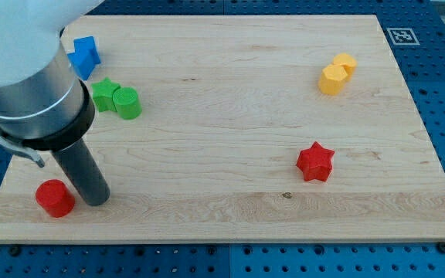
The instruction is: Nudge the blue triangle right a bit
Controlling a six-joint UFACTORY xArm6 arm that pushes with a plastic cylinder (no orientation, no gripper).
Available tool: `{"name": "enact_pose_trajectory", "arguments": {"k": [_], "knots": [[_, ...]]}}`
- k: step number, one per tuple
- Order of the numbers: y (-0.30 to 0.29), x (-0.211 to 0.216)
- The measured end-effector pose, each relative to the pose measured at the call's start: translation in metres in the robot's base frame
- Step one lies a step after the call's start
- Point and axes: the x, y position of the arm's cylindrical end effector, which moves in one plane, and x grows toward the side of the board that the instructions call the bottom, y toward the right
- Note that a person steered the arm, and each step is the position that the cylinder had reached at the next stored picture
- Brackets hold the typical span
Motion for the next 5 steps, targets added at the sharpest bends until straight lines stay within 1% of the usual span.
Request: {"name": "enact_pose_trajectory", "arguments": {"k": [3,4,5], "knots": [[-0.001,0.002],[-0.001,-0.016],[-0.001,-0.046]]}}
